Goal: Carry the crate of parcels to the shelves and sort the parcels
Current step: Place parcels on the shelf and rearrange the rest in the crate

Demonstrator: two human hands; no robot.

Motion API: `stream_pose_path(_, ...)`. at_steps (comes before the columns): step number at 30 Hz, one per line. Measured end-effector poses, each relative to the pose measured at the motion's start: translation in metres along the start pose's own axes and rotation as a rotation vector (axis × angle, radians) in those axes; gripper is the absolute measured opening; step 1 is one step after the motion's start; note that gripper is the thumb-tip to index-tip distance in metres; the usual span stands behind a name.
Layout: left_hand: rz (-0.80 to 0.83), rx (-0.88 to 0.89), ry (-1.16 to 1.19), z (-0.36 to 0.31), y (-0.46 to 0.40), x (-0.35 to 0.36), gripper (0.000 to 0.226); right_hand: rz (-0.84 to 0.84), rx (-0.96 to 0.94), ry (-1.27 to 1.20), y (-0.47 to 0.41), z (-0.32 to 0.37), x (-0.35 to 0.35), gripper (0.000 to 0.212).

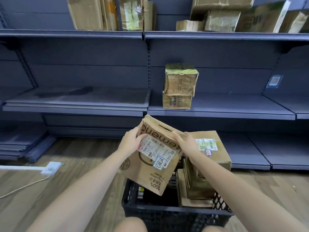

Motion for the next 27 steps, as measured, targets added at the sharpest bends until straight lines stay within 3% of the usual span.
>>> stream_pose_path(5, 0.059, 0.072, -0.082, -0.01, -0.016, -0.002, 0.025, 0.229, -0.258, 0.372, 0.013, -0.011, -0.002, 0.063)
stream_pose_path(9, 0.092, 0.124, -0.08, -0.026, -0.028, 0.005, 0.012, 0.109, -0.373, 0.453, 0.023, -0.023, 0.002, 0.052)
stream_pose_path(11, 0.041, 0.111, -0.105, -0.03, -0.031, 0.012, 0.015, 0.036, -0.333, 0.409, 0.027, -0.03, 0.005, 0.045)
stream_pose_path(14, -0.114, -0.022, -0.353, -0.016, -0.024, 0.023, 0.054, -0.046, -0.155, 0.254, 0.027, -0.05, 0.009, 0.039)
stream_pose_path(17, -0.072, -0.371, -0.497, 0.021, -0.006, 0.032, 0.072, -0.116, -0.01, 0.133, 0.027, -0.07, 0.008, 0.036)
stream_pose_path(19, 0.125, -0.527, -0.445, 0.048, 0.009, 0.047, 0.063, -0.109, 0.047, 0.096, 0.026, -0.081, 0.011, 0.037)
stream_pose_path(21, 0.277, -0.435, -0.411, 0.068, 0.023, 0.071, 0.039, -0.082, 0.103, 0.083, 0.024, -0.092, 0.018, 0.036)
stream_pose_path(24, 0.21, -0.451, -0.369, 0.085, 0.033, 0.093, 0.023, -0.037, 0.173, 0.11, 0.017, -0.112, 0.026, 0.037)
stream_pose_path(27, 0.177, -0.494, -0.363, 0.085, 0.033, 0.094, 0.021, 0.087, 0.206, 0.164, 0.006, -0.131, 0.033, 0.037)
Point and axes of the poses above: each hand's wrist, its own y-axis away from the middle knuckle, its own x-axis out of the palm, z = x × y, the point moved 2 cm from there along -y, towards the middle knuckle, and after that the axes turned 9 degrees about -y, right-handed, at the moved point
